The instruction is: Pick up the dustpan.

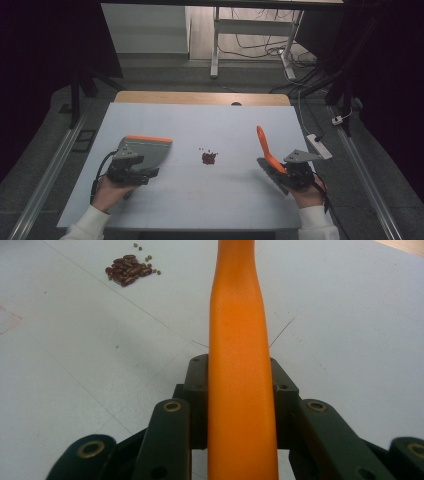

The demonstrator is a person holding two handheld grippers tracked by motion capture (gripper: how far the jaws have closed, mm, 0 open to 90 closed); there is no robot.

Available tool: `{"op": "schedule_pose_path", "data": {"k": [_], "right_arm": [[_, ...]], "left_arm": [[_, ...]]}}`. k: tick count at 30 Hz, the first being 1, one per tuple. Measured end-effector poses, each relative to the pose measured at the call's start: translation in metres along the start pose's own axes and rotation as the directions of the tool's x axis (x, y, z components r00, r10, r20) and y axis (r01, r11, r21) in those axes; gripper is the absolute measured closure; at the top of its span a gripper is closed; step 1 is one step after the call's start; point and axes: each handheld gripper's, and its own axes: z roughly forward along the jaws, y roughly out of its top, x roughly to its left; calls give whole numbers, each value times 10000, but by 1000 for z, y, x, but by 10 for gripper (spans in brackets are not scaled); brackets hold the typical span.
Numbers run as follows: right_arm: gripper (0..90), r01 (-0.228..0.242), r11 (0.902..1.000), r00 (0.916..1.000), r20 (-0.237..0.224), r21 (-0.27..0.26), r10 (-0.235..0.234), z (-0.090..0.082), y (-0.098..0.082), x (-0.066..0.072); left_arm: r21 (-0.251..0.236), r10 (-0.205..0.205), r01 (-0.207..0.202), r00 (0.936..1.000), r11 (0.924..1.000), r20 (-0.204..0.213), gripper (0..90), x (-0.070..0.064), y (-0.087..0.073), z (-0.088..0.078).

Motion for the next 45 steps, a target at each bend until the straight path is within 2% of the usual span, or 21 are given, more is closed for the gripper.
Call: {"op": "schedule_pose_path", "data": {"k": [6, 11, 16, 24, 32, 38, 43, 45], "right_arm": [[701, -17, 10000, 10000, 8, -98, 17, -2, 1, 0], [701, -29, 10000, 10000, -1, -68, 29, -2, 1, 0], [701, 15, 10000, 10000, -25, -61, -15, -1, 1, 1], [701, -3, 10000, 10000, -18, 6, 3, 0, 0, 0], [701, -81, 10000, 10000, -47, 12, 82, 1, 0, 0], [701, -135, 9998, 9998, -159, -167, 133, -3, 0, -2], [701, -202, 9991, 9996, -199, -360, 195, -7, 0, -4], [701, -216, 9987, 9995, -223, -454, 206, -9, 1, -4]], "left_arm": [[55, 153, -153, 9999, 9999, 10, 203, -1, 1, -1], [82, 25, -24, 9998, 10000, -217, 203, 0, 2, -4], [177, 149, -141, 9988, 9997, -463, 196, -2, 3, -6], [206, 197, -191, 9993, 9996, -307, 197, -4, 7, -10], [494, 127, -101, 9985, 9987, -531, 204, -8, 14, -13], [474, -233, 269, 9969, 9985, -751, 202, -13, 21, -18], [507, -879, 946, 9887, 9942, -1216, 201, -16, 29, -26], [571, -976, 1054, 9873, 9928, -1250, 196, -17, 30, -26]]}}
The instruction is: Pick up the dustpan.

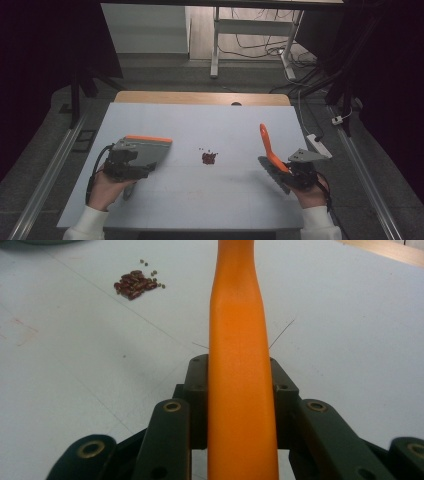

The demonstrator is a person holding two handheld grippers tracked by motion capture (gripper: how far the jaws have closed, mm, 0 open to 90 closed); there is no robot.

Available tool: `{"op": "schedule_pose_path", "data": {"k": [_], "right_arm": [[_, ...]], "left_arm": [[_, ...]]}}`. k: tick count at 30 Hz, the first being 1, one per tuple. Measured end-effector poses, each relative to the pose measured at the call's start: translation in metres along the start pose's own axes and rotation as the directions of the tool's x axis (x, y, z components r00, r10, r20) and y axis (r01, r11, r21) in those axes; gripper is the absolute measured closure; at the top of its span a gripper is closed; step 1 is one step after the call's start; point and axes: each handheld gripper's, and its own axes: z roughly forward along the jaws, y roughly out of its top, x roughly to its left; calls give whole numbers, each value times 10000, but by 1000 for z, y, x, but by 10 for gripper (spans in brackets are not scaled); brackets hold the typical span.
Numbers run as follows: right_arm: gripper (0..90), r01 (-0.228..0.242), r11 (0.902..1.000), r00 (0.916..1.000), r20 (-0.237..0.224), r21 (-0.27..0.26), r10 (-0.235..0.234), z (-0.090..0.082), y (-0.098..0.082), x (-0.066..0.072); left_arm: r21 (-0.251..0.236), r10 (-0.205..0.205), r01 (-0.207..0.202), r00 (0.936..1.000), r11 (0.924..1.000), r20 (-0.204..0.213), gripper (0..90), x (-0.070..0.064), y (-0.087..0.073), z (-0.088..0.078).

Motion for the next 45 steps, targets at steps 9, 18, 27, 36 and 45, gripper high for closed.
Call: {"op": "schedule_pose_path", "data": {"k": [9, 18, 27, 36, 45], "right_arm": [[701, 67, 10000, 9999, 111, 14, -67, -2, 1, 0], [701, 164, 9997, 9999, 47, 177, -165, 2, 1, 3], [701, 221, 9995, 9997, 66, 231, -222, 4, 0, 4], [701, 225, 9995, 9997, 68, 209, -227, 3, 0, 4], [701, 280, 9993, 9996, 54, 254, -282, 5, 0, 5]], "left_arm": [[649, -760, 815, 9935, 9946, -842, 182, 12, 2, 6], [1451, -1660, 1832, 9784, 9723, -1231, 110, 23, -14, 9], [1957, -1854, 2083, 9742, 9583, -1290, 99, 32, -22, 19], [2533, -2203, 2519, 9644, 9340, -1464, 142, 35, -29, 33], [2410, -2512, 2816, 9564, 9288, -1491, 206, 39, -36, 45]]}}
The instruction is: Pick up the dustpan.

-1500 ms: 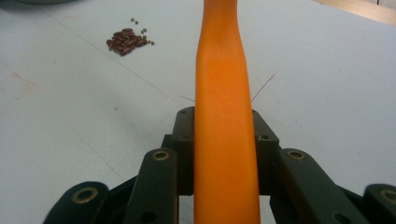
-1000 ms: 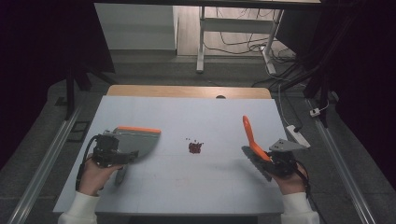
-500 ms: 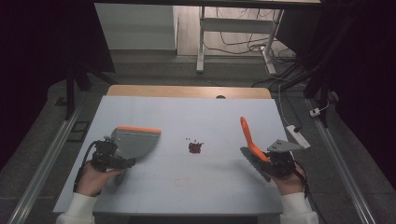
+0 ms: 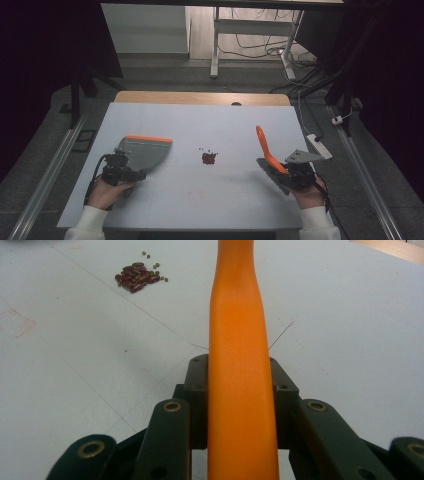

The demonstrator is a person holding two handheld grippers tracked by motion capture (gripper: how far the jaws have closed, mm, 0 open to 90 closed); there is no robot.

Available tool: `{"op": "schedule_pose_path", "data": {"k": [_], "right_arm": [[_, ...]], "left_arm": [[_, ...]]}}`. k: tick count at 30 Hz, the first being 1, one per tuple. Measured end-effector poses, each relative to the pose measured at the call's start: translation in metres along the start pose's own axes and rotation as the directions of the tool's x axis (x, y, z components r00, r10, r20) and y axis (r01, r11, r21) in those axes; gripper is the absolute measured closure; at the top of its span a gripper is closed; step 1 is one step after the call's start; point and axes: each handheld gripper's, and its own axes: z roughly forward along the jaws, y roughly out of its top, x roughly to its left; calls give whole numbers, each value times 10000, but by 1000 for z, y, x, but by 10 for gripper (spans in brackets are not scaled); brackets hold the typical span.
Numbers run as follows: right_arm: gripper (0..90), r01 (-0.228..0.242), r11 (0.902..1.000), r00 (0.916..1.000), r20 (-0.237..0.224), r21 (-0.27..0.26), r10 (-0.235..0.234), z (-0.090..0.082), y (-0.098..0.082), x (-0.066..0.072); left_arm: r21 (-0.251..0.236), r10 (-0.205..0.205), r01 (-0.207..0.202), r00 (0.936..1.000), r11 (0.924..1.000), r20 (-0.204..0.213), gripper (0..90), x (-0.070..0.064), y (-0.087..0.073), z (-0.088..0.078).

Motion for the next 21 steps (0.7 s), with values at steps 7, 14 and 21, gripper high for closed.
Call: {"op": "schedule_pose_path", "data": {"k": [7, 14, 21], "right_arm": [[701, 9, 10000, 10000, 19, -12, -9, 0, 0, 0], [701, -122, 9999, 9999, -69, 14, 122, 1, 0, 0], [701, -95, 9999, 9999, -69, 38, 96, 1, 0, 0]], "left_arm": [[-45, -188, 188, 9998, 9998, 87, 333, 1, -1, 7], [-242, -302, 304, 9995, 9992, 74, 435, 3, -1, 7], [-369, -270, 283, 9991, 9989, 333, 565, 3, -1, 6]]}}
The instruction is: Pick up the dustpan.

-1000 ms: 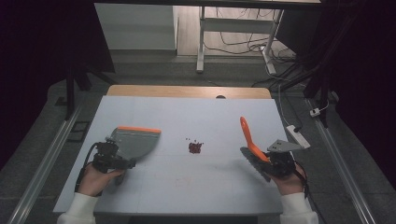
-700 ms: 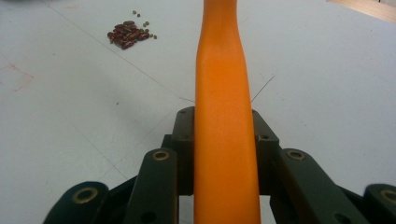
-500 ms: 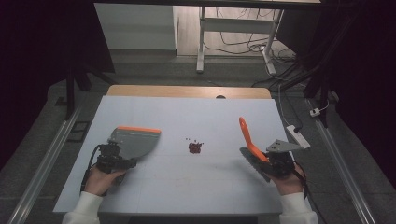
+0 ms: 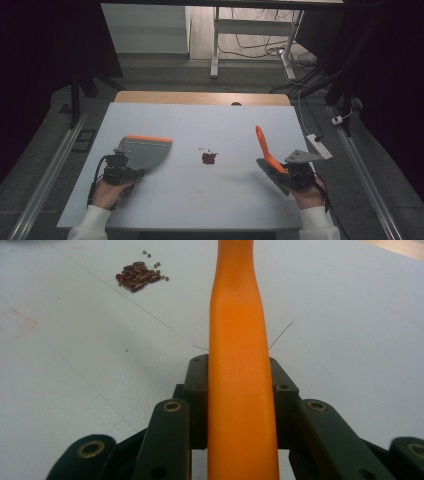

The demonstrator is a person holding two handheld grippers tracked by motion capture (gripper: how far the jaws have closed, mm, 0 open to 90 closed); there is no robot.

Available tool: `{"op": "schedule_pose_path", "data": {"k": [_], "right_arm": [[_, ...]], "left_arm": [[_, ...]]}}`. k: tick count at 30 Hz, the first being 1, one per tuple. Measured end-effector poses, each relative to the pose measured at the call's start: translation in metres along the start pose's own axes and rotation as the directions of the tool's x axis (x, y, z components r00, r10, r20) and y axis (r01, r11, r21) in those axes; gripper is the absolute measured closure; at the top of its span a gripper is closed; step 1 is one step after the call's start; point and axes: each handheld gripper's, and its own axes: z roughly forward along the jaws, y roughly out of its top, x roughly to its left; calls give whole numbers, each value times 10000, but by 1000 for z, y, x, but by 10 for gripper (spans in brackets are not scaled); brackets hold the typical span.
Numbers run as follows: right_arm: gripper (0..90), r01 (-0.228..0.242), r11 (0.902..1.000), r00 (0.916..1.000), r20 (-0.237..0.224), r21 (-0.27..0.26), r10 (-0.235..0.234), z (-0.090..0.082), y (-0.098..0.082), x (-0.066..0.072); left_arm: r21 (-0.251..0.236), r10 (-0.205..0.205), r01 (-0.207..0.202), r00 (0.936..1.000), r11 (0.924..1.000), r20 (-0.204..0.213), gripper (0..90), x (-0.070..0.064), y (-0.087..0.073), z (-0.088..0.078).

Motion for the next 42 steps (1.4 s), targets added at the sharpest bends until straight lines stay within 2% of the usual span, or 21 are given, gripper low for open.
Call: {"op": "schedule_pose_path", "data": {"k": [4, 15, 20, 23, 29, 36, 42], "right_arm": [[701, -8, 10000, 10000, 5, -1, 8, 0, 0, 0], [701, -30, 10000, 10000, 56, -85, 31, -1, 1, 0], [701, -83, 9997, 9999, 133, -247, 86, -3, 2, 0], [701, -90, 9996, 9998, 148, -253, 93, -3, 2, 0], [701, -189, 9995, 9995, 240, -236, 194, 0, 5, -1], [701, -259, 9996, 9992, 286, -125, 263, 11, 14, -1], [702, -957, 9952, 9952, 190, -211, 961, 24, 19, -8]], "left_arm": [[-100, -55, 54, 10000, 9999, -70, 613, 1, 0, -1], [-416, -10, 11, 10000, 9991, 9, 618, 3, -1, -3], [-634, 177, -157, 9994, 9979, 304, 618, 4, 0, -4], [-938, 339, -291, 9982, 9952, 501, 618, 7, 0, -7], [-1539, 812, -641, 9909, 9860, 1076, 618, 13, 5, -7], [-1612, 1268, -1074, 9852, 9811, 1152, 619, 17, 20, 1], [-1775, 1873, -1640, 9744, 9704, 1240, 619, 18, 29, 4]]}}
